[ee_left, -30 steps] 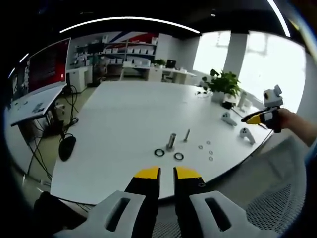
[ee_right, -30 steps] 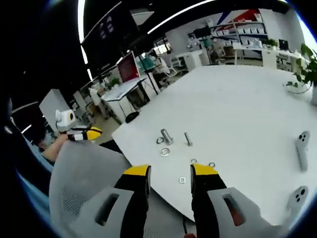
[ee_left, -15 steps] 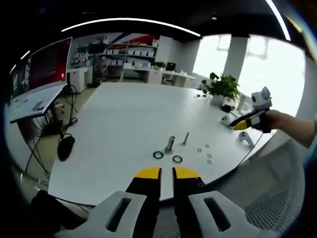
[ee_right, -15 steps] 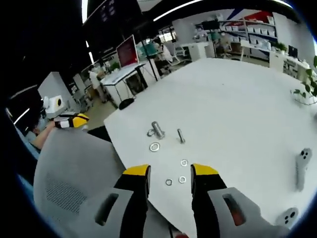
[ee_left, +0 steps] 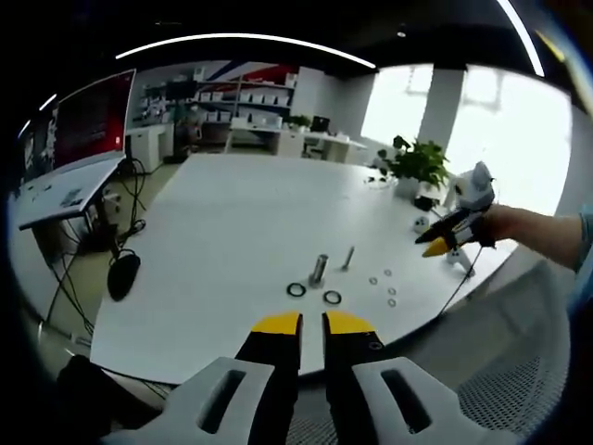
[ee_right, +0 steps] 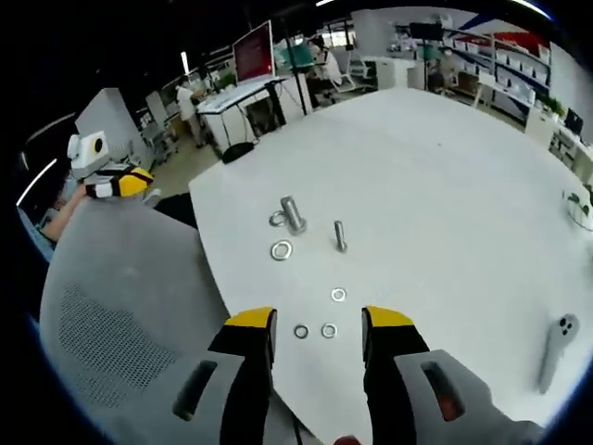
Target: Place the washer onto the threaded stud by aligning its center hole with the stud, sliding it down to the base, and recovering from edge contact or off-axis alignment until the washer reaches the visible bottom stop.
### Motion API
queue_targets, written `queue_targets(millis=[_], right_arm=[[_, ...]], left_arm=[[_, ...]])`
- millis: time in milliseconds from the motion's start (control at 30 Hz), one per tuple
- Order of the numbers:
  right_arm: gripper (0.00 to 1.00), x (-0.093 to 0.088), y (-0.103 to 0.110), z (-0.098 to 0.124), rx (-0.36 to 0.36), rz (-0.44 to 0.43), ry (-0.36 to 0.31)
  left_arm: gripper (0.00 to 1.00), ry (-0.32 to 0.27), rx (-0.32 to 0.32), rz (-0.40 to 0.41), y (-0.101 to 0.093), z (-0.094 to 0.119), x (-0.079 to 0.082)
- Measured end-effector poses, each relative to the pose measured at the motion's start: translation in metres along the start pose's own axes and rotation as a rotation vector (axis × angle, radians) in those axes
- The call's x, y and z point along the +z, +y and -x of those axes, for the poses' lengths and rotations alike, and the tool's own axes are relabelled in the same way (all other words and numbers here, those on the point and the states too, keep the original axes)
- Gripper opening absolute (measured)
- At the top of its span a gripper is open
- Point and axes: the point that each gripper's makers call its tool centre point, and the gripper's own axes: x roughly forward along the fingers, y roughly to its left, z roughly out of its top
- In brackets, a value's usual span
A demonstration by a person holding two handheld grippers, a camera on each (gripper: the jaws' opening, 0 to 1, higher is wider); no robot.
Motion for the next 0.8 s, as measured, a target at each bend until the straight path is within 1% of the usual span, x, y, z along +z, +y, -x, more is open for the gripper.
queue_targets(millis=[133, 267, 333, 400, 433, 467, 500, 533, 567, 700, 800], right_arm=[[0.39, -0.006, -0.003, -0.006, 0.006, 0.007, 0.029], [0.39, -0.016, -0.005, -0.014, 0.009, 0.029, 0.089], [0.39, -0.017, -0.007, -0.018, 0.009, 0.048, 0.105], [0.39, -0.016, -0.009, -0.022, 0.014, 0.048, 0.112], [0.39, -0.016, -0.014, -0.027, 0.017, 0.051, 0.117], [0.39, -0.016, -0.015, -0.029, 0.018, 0.055, 0.122], [0.39, -0.017, -0.016, -0.03, 0.02, 0.061, 0.13], [0.39, -0.021, -0.017, -0.03, 0.024, 0.074, 0.157], [0.39, -0.022, -0.017, -0.031, 0.021, 0.08, 0.167], [0.39, -0.022, -0.022, -0.035, 0.026, 0.094, 0.187], [0.37, -0.023, -0.025, -0.043, 0.032, 0.123, 0.221]], left_arm=[[0.06, 0.002, 0.003, 0.001, 0.001, 0.0, 0.0], [0.06, -0.005, 0.004, 0.003, 0.001, 0.0, 0.001], [0.06, -0.005, 0.005, 0.004, 0.001, 0.0, 0.001], [0.06, -0.005, 0.005, 0.003, 0.001, 0.0, 0.001], [0.06, -0.006, 0.004, 0.003, 0.001, 0.0, 0.001], [0.06, -0.007, 0.003, 0.003, 0.001, 0.0, 0.001], [0.05, -0.016, 0.001, 0.005, 0.001, 0.0, 0.002], [0.05, -0.032, -0.005, 0.018, 0.001, 0.0, 0.005], [0.05, -0.035, -0.008, 0.021, 0.001, 0.0, 0.005], [0.04, -0.025, -0.001, 0.025, 0.002, 0.0, 0.004], [0.04, -0.021, 0.01, 0.032, 0.004, -0.001, 0.004]])
